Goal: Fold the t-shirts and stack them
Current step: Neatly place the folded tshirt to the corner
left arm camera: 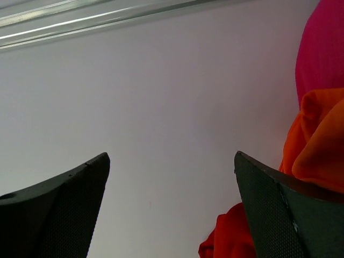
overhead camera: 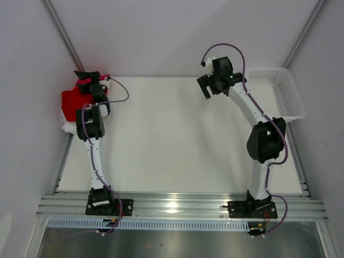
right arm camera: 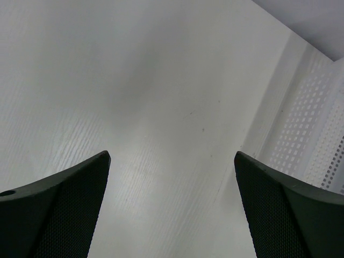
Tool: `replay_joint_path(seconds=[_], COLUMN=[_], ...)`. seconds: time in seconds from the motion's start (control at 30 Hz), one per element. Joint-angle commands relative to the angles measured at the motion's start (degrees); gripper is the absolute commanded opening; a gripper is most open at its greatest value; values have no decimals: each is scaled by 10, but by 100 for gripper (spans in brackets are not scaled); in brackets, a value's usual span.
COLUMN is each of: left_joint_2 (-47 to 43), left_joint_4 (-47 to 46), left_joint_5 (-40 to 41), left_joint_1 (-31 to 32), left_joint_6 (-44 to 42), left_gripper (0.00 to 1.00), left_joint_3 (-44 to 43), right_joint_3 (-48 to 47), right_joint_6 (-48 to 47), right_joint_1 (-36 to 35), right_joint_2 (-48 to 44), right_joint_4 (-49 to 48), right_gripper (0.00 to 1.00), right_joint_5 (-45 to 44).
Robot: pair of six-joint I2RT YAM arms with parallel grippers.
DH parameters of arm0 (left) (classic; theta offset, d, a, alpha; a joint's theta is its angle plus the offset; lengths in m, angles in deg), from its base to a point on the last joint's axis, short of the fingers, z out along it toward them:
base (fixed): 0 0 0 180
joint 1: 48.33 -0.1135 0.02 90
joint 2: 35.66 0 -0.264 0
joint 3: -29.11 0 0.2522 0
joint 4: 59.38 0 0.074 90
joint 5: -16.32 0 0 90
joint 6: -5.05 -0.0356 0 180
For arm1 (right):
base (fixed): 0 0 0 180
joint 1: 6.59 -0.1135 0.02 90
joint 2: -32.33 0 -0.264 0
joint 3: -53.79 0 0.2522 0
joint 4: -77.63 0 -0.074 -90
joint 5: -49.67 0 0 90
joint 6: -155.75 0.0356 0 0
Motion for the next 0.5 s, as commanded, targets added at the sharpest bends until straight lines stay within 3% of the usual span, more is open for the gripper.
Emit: replay_joint_path(seconds=[0.0,0.03,0.13,0.23,0.47], left_joint_2=[-74,-101,-231,-344,-526], left_joint_4=[18,41,169,271,379], left_joint_5=[36,42,46,42,39], left_joint_1=[-16,-14,5,34,131], left_joint_6=[54,88,292,403,525], left_gripper=[99,99,99,99,99], left_joint_3=[26,47,104,156,276], right_joint_3=[3,8,5,4,10], right_joint_6=[10,10,17,24,23], right_joint_1=[-1,-2,-2,-7,-11], right_joint_2=[-32,-35,-32,-30,-31], right_joint_4=[-4,-13,-12,-18,-25], right_gripper=[99,99,99,99,99], right_joint_5=[24,26,33,32,26])
